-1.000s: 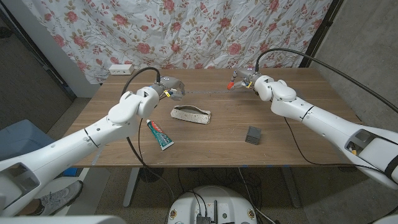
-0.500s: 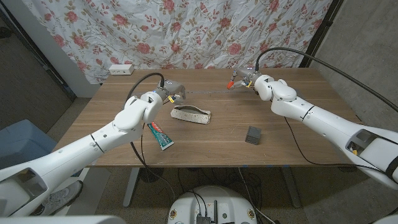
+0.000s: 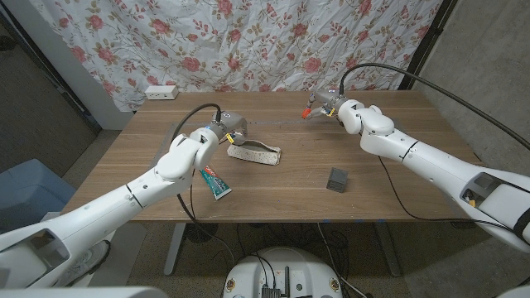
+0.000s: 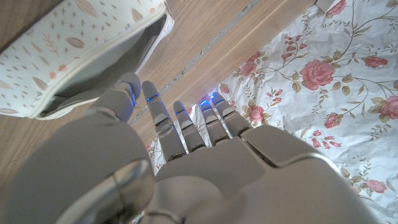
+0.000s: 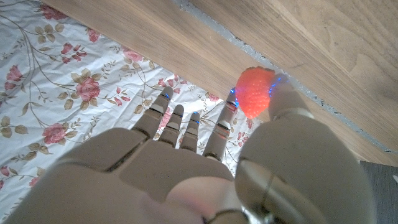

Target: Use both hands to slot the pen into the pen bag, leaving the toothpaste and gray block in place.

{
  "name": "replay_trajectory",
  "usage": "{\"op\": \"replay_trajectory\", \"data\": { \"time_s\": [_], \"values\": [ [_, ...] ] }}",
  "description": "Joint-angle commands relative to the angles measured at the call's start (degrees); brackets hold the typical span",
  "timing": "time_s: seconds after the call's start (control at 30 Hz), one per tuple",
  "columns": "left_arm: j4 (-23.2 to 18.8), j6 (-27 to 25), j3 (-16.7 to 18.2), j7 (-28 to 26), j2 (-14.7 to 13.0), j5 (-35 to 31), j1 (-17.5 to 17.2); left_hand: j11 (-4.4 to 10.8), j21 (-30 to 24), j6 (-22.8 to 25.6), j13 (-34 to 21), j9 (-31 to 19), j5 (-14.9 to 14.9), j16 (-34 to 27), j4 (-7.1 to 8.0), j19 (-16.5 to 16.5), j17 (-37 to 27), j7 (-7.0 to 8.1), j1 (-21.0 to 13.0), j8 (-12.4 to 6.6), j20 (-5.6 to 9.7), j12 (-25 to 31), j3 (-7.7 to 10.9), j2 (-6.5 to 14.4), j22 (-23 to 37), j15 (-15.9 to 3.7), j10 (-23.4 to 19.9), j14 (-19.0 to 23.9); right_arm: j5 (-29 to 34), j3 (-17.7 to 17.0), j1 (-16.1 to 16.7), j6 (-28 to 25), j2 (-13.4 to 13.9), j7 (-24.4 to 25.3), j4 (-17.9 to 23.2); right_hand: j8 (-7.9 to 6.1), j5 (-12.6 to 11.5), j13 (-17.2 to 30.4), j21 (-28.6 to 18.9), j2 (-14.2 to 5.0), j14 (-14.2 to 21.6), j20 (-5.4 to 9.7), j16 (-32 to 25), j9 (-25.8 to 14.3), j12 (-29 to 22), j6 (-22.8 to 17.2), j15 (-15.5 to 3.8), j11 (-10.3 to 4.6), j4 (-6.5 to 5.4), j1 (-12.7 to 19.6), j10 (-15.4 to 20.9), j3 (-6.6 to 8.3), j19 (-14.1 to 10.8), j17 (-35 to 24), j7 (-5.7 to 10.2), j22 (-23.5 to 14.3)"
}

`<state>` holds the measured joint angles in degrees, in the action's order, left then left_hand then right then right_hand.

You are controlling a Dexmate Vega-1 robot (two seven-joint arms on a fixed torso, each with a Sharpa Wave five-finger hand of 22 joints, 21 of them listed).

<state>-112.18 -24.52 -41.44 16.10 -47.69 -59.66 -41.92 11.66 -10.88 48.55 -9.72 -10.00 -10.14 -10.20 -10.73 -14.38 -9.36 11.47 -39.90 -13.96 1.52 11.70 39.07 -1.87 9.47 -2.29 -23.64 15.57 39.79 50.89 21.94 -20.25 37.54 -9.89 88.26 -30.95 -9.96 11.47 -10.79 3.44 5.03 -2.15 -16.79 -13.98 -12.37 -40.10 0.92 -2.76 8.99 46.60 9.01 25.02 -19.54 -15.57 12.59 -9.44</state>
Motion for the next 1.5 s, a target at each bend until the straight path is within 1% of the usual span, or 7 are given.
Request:
{"op": "replay_trajectory", "data": {
  "time_s": [0.03,0.37,0.6,0.77,0.9,1.33,1.5],
  "values": [
    [1.5,-0.2,-0.8,-0.8,1.5,-1.6,-0.7,0.15,-0.2,1.2,-0.3,-0.2,-0.1,-0.6,0.08,-0.7,-0.1,-0.14,-1.0,0.44,0.05,0.0,-0.50,0.0,0.3,-6.55,-1.2,0.8,-0.2,-0.1,0.4,-0.3,-0.1,0.2,0.3,-0.23,-0.1,0.1,0.0,-0.50,0.4,-0.22,-0.4,-0.3,0.0,-0.6,-0.02,-0.02,-0.06,0.2,0.8,-0.24,-0.1,-0.2,0.06,-0.2],
    [3.4,1.0,-1.6,-1.9,2.5,-1.2,-0.2,0.27,-0.3,2.5,-0.3,-0.3,-0.2,-0.7,0.13,-1.3,-0.1,-0.29,-1.8,0.50,0.32,0.0,-1.14,0.0,0.3,-6.62,-2.2,1.9,-0.4,-0.3,0.7,-0.9,0.0,0.3,0.6,-0.26,-0.1,0.1,0.0,-0.57,0.5,-0.27,-0.4,-0.3,0.0,-0.7,0.03,-0.01,-0.09,0.2,0.8,-0.33,-0.1,-0.2,0.05,-0.2],
    [4.4,1.1,-2.0,-2.9,3.2,-1.2,0.3,0.28,-0.3,3.3,-0.3,-0.3,-0.1,-0.7,0.16,-1.6,-0.1,-0.75,-2.3,0.57,0.36,0.0,-1.52,0.0,0.3,-6.80,-2.8,2.4,-0.3,-0.2,0.8,-0.9,0.1,0.3,0.7,-0.26,-0.1,0.2,0.0,-0.61,0.5,-0.29,-0.3,-0.3,0.1,-0.7,0.05,-0.03,-0.09,0.1,0.8,-0.40,-0.1,-0.2,0.05,-0.2],
    [5.0,2.0,-2.8,-3.3,3.1,-1.9,0.9,0.31,-0.5,4.1,-0.3,-0.3,-0.2,-0.7,0.16,-2.1,-0.1,-0.61,-2.8,0.59,0.49,-0.1,-1.80,0.1,0.3,-7.00,-3.3,2.9,-0.3,-0.3,0.8,-0.9,0.2,0.5,0.8,-0.26,-0.1,0.2,0.0,-0.62,0.5,-0.24,-0.3,-0.3,0.1,-0.8,0.00,-0.02,-0.10,0.1,0.8,-0.44,-0.1,-0.2,0.05,-0.2],
    [5.4,2.0,-3.0,-3.4,3.4,-1.9,0.9,0.36,-0.5,4.5,-0.4,-0.3,-0.2,-0.7,0.14,-2.5,-0.1,-0.96,-3.2,0.70,0.52,0.0,-2.04,0.2,0.3,-7.27,-3.9,3.2,-0.3,-0.2,0.8,-0.7,0.3,0.4,0.8,-0.26,-0.1,0.2,0.0,-0.63,0.5,-0.25,-0.3,-0.3,0.1,-0.8,0.01,-0.02,-0.10,0.1,0.8,-0.48,-0.1,-0.2,0.05,-0.2],
    [6.9,2.7,-3.5,-4.1,3.4,-1.3,1.2,0.49,-0.7,4.9,-0.4,-0.3,-0.2,-0.7,0.13,-3.1,-0.1,-0.66,-4.1,0.98,0.53,-0.1,-2.42,0.4,0.4,-7.51,-4.6,3.7,-0.2,-0.1,0.8,-0.8,-0.1,0.4,0.7,-0.26,-0.1,0.2,0.0,-0.77,0.5,-0.24,-0.3,-0.2,0.2,-0.8,0.01,-0.02,-0.14,0.0,0.8,-0.57,-0.1,-0.3,0.05,-0.2],
    [7.8,3.4,-3.9,-4.8,3.4,-1.4,1.6,0.52,-0.7,4.9,-0.4,-0.4,-0.2,-0.6,0.11,-3.4,-0.1,-0.66,-4.5,1.10,0.53,-0.1,-2.50,0.5,0.4,-7.56,-4.8,3.9,0.2,0.1,0.8,-1.8,-0.4,0.1,0.8,-0.25,-0.1,0.2,0.0,-0.84,0.5,-0.23,-0.3,-0.2,0.2,-0.8,-0.02,0.01,-0.16,0.0,0.9,-0.59,-0.1,-0.3,0.06,-0.2]
  ]
}}
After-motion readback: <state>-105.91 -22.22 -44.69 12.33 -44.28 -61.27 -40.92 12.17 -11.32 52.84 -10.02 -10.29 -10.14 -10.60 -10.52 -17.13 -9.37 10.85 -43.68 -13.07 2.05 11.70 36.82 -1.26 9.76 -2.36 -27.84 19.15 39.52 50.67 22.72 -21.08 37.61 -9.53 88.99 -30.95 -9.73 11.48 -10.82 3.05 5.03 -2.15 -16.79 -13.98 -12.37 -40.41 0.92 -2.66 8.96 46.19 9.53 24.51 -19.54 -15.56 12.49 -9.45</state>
